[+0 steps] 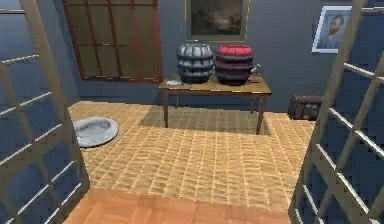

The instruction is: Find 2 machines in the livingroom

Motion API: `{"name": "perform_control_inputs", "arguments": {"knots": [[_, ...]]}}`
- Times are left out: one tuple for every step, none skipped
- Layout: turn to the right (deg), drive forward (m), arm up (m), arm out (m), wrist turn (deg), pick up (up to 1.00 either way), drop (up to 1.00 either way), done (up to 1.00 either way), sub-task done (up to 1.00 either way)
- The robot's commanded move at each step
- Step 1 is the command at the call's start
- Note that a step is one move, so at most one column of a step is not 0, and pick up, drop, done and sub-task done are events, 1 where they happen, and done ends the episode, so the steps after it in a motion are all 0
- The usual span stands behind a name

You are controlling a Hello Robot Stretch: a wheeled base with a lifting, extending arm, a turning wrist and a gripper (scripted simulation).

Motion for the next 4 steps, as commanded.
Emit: {"name": "perform_control_inputs", "arguments": {"knots": [[0.0, 1.00, 0.00, 0.00, 0.0, 0.00, 0.00, 0.00, 0.00], [6.0, 0.00, 0.00, 0.00, 0.0, 0.00, 0.00, 0.00, 0.00], [0.0, 0.65, 0.00, 0.00, 0.0, 0.00, 0.00, 0.00, 0.00], [45.0, 0.00, 0.00, 0.00, 0.0, 0.00, 0.00, 0.00, 0.00]]}}
